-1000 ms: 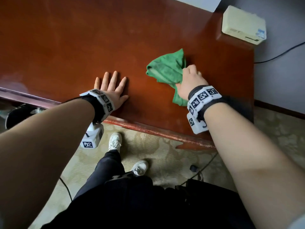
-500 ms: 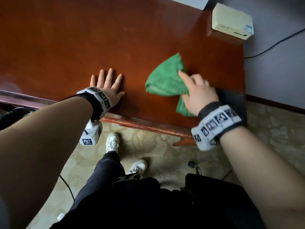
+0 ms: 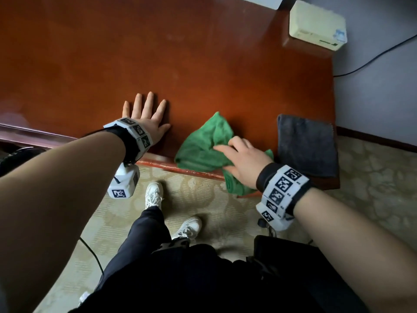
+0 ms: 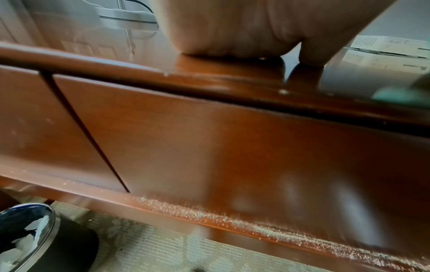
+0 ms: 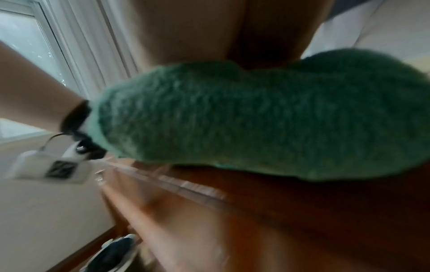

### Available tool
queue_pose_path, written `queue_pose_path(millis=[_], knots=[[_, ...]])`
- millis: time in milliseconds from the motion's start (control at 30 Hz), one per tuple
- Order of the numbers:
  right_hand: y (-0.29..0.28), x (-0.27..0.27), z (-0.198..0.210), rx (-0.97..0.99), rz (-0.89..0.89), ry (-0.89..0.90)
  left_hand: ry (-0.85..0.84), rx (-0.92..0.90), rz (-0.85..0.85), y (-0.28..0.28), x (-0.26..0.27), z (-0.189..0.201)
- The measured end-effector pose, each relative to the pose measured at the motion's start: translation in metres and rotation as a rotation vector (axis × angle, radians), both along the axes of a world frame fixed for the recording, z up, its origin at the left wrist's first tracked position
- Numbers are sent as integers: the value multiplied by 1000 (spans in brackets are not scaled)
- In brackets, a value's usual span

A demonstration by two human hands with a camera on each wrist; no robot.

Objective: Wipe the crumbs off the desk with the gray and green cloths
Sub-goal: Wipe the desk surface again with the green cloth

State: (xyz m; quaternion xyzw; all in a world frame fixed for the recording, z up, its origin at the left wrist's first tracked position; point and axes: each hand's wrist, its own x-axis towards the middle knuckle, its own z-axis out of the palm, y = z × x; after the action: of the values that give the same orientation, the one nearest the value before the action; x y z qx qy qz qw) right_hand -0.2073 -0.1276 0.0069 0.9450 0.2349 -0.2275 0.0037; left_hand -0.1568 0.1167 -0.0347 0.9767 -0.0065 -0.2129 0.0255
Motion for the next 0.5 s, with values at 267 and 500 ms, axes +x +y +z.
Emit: queue_pose_path(millis=[267,500], knots=[[-10,57,-14,6,-544,-207,45,23,3,1,1,0],[26,3,-1,45,106,52,8,11,-4,2,1,0]])
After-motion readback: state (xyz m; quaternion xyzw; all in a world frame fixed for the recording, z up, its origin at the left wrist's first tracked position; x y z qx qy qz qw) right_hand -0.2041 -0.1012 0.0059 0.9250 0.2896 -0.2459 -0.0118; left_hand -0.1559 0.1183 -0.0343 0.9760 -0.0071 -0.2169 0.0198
